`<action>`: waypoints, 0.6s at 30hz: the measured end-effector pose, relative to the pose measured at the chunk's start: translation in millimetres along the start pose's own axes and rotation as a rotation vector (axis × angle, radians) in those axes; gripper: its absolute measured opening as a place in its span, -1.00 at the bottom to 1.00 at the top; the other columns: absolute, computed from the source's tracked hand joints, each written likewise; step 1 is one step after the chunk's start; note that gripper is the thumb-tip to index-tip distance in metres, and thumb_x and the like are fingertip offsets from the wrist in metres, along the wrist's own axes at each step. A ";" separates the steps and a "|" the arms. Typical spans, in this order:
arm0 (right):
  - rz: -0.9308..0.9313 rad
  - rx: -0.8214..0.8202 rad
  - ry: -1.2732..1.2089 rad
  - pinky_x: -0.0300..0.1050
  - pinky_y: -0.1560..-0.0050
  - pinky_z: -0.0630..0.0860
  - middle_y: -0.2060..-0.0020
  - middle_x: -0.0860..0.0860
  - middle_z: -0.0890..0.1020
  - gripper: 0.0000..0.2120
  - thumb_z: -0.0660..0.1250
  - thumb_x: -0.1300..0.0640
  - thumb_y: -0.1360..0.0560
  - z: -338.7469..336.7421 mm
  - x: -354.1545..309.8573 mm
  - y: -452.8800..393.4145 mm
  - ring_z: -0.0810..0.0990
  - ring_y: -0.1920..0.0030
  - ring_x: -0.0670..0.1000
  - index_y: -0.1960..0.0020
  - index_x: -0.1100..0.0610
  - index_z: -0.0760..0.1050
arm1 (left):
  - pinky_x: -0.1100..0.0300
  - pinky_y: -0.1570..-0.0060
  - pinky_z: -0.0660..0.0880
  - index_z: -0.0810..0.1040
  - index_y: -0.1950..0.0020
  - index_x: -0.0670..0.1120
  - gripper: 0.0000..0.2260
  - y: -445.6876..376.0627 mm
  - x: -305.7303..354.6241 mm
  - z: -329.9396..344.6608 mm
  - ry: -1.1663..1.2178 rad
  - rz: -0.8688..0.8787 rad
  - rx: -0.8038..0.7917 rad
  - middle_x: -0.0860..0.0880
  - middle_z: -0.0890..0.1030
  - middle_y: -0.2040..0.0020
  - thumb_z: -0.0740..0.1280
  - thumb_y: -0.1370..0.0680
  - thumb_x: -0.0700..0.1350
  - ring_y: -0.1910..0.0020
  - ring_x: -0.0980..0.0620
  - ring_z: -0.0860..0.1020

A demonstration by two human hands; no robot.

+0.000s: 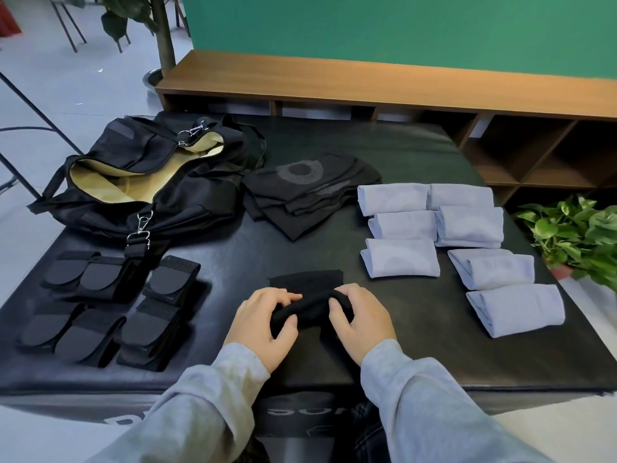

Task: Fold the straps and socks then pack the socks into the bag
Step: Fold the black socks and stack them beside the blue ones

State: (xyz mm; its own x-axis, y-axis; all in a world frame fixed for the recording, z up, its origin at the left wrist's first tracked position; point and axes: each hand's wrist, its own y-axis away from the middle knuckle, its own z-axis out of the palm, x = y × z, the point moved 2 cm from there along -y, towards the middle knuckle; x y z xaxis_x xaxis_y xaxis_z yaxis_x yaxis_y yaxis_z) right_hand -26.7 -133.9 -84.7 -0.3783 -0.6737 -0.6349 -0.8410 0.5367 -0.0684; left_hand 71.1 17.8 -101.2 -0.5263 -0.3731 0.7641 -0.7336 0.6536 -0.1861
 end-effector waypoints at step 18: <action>0.231 -0.002 0.085 -0.15 0.19 0.36 0.31 -0.12 0.48 -0.69 0.08 -0.22 -0.57 2.6 -0.4 -35.0 0.48 0.20 0.02 0.01 0.01 0.36 | 0.26 -0.11 0.32 0.32 -0.30 0.09 -0.67 -16.9 4.2 -0.6 0.036 -0.329 0.137 0.20 0.38 -0.09 0.27 -0.55 -0.04 -0.12 0.19 0.38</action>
State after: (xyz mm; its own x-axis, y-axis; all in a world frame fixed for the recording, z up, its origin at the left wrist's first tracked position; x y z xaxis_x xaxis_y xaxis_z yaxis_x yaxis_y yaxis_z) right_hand 3.8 -151.1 -84.0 -0.5918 -0.5737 -0.5663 -0.7291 0.6806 0.0724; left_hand 81.5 5.6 -94.5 -0.2386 -0.5243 0.8174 -0.9134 0.4070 -0.0055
